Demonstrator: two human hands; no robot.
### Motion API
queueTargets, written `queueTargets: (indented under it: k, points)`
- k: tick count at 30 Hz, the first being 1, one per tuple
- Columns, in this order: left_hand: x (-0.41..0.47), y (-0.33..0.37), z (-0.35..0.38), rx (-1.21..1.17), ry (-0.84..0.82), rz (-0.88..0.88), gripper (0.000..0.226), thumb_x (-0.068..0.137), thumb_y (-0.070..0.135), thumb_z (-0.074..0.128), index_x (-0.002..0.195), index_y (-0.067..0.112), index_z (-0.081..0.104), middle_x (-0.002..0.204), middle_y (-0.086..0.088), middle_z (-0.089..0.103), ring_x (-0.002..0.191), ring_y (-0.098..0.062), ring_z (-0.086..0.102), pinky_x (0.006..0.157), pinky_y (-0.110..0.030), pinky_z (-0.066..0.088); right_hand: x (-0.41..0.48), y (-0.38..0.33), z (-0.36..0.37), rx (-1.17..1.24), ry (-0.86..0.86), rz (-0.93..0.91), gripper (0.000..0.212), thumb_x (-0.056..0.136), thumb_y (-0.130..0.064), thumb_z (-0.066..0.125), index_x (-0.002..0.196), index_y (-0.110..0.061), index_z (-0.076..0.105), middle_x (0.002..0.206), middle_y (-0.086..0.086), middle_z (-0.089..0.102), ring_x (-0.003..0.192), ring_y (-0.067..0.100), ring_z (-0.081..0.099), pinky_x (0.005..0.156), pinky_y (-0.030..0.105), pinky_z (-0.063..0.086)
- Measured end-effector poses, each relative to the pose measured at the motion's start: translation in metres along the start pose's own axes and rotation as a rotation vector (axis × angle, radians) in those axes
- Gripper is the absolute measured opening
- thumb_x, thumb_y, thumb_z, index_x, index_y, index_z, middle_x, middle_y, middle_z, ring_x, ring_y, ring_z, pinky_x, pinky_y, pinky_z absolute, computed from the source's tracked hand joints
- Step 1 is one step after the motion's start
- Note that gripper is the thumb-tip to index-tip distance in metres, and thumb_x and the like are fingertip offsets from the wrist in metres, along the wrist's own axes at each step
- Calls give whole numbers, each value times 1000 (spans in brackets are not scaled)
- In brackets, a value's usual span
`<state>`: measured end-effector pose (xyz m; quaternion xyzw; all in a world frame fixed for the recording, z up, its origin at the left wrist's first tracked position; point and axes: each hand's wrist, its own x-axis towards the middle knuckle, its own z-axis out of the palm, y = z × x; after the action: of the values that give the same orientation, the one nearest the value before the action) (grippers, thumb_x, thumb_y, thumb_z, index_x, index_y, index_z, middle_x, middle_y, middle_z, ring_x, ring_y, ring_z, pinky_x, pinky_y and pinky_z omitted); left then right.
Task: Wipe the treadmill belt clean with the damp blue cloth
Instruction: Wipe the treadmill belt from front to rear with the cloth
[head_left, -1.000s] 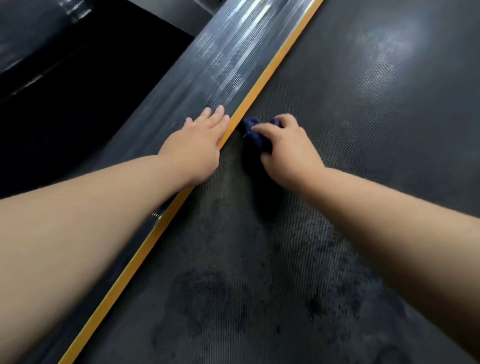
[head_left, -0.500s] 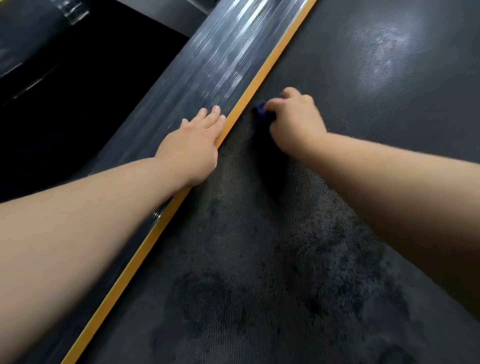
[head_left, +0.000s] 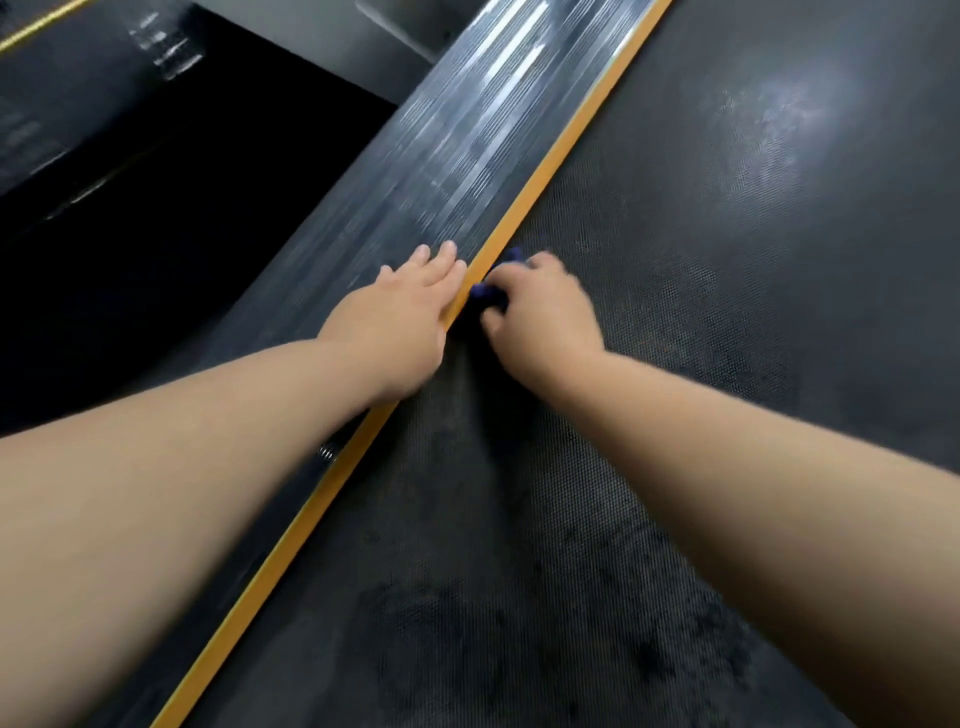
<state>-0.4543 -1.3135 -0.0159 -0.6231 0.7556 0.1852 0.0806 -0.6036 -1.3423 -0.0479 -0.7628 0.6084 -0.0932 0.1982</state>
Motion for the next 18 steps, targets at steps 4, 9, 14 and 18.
queueTargets:
  k: [4, 9, 14, 18]
  points:
    - [1, -3, -4, -9, -18, 38, 57, 99, 15, 30, 151, 18, 8, 160, 6, -5, 147, -16, 1, 118, -38, 15, -15, -5, -3, -105, -150, -219, 28, 85, -31, 58, 112, -24, 61, 110, 8, 50, 99, 32, 53, 81, 36, 46]
    - [-2, -1, -3, -7, -38, 33, 58, 101, 15, 27, 152, 17, 0, 159, 4, -10, 147, -18, -4, 119, -38, 9, 11, 42, -36, -209, 9, -33, 34, 84, -33, 59, 117, -24, 61, 124, 12, 47, 112, 38, 44, 88, 39, 42]
    - [-1, 0, -4, -17, -26, 24, 58, 101, 13, 27, 152, 16, 1, 160, 3, -10, 147, -19, -5, 119, -38, 7, 3, 52, -39, -483, 66, -27, 40, 82, -54, 49, 110, -28, 61, 146, 10, 28, 125, 36, 27, 98, 45, 26]
    - [0, -3, -6, -9, -60, 25, 59, 100, 13, 27, 152, 17, 0, 159, 5, -11, 147, -19, -4, 119, -40, 10, 3, 58, -52, -593, 15, 88, 51, 78, -69, 44, 115, -35, 58, 134, 9, 33, 122, 35, 27, 95, 45, 28]
